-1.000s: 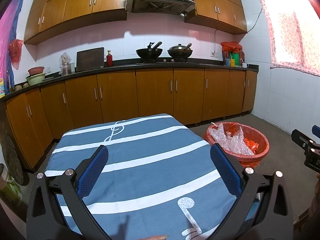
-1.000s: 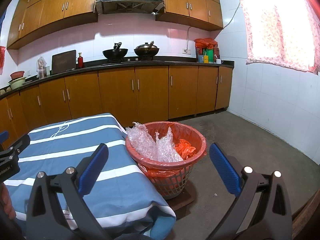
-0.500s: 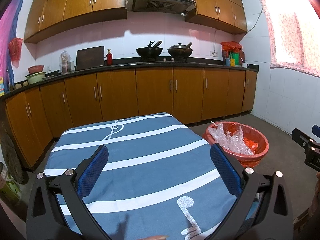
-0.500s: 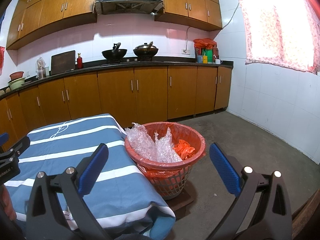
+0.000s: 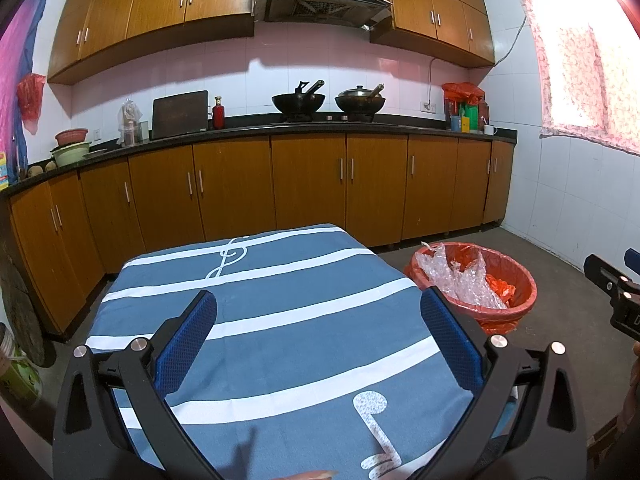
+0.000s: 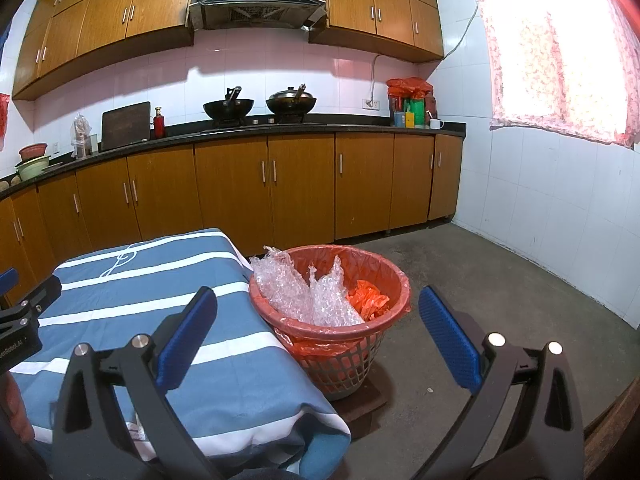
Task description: Collect trash
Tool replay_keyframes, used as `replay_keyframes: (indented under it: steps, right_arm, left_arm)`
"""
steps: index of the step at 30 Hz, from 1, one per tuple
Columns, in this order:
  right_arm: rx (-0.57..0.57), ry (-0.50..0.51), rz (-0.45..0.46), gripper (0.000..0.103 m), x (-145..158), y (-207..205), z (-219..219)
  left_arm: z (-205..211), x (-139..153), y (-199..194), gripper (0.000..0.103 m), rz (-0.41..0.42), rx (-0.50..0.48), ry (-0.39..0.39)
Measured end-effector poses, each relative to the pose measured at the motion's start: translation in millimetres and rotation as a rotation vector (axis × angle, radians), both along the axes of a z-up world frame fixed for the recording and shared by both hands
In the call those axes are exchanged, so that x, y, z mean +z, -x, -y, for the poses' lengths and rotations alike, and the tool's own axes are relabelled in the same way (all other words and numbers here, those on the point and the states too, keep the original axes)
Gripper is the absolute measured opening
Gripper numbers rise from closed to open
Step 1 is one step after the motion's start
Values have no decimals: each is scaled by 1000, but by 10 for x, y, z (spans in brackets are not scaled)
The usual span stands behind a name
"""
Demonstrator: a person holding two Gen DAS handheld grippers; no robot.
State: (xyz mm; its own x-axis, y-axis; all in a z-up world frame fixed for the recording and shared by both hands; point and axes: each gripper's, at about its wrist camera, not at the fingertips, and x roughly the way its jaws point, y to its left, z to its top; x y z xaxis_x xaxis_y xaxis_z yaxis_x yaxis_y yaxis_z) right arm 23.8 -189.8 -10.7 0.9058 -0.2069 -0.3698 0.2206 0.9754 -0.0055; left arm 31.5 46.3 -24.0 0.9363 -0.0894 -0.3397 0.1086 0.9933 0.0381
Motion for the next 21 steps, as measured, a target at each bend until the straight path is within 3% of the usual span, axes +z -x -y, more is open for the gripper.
replay_keyframes:
  steps: [21]
  right_arm:
    - [-2,-1,-1,99,-4,3,1]
  left_arm:
    - [16,2,13,101,-1,1,0]
